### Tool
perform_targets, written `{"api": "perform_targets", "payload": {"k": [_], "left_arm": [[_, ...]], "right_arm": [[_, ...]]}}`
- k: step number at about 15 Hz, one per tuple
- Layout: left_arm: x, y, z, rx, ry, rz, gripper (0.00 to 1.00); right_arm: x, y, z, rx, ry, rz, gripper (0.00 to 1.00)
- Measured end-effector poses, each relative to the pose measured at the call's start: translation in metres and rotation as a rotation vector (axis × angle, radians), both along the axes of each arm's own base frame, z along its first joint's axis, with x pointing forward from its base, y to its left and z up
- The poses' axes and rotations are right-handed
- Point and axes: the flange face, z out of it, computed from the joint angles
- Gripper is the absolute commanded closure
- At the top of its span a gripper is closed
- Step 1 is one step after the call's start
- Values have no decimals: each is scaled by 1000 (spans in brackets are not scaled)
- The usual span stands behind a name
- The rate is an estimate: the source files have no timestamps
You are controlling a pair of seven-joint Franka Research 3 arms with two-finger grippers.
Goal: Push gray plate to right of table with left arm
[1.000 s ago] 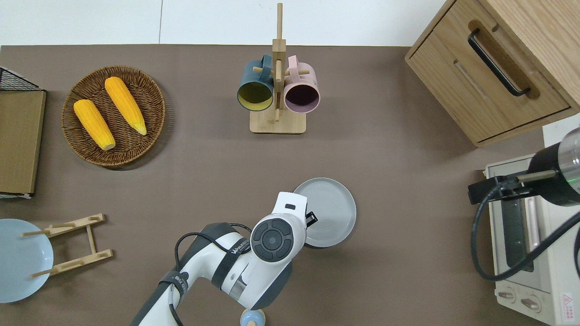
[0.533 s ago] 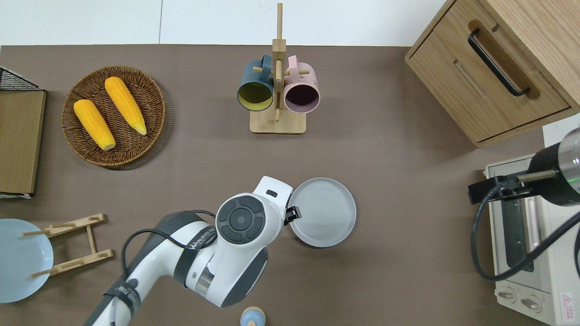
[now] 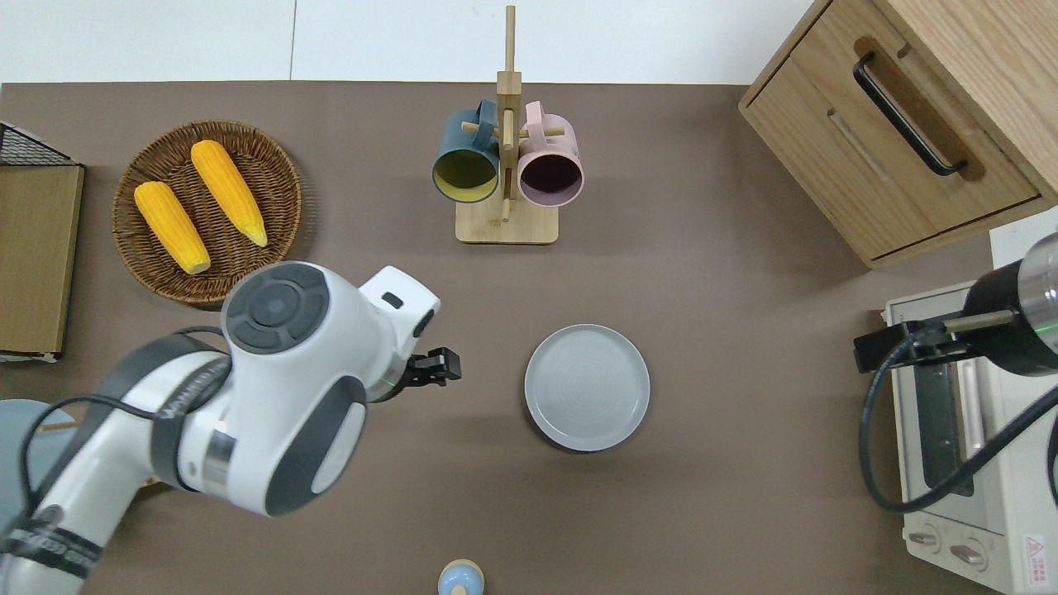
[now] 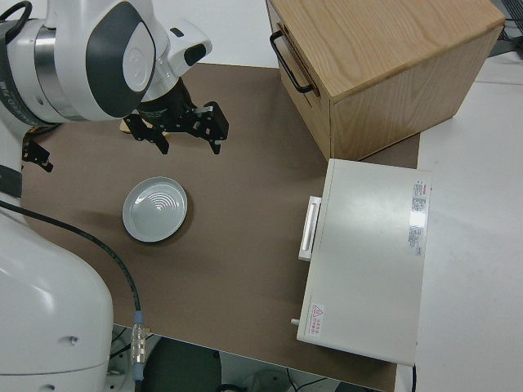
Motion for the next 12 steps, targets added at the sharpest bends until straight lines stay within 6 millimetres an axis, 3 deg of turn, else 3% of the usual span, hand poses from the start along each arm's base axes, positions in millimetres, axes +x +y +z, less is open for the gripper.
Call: {"api": "perform_targets", "payload": {"k": [5, 8, 12], "left_arm": [[13, 39, 47, 16, -38, -25, 9], [17, 53, 91, 43, -84, -32, 9], [23, 74, 112, 35, -126, -77, 9]], "right_arm": [[0, 0, 0, 0, 0, 0, 17], [0, 0, 0, 0, 0, 0, 17], [0, 0, 0, 0, 0, 0, 17]]}}
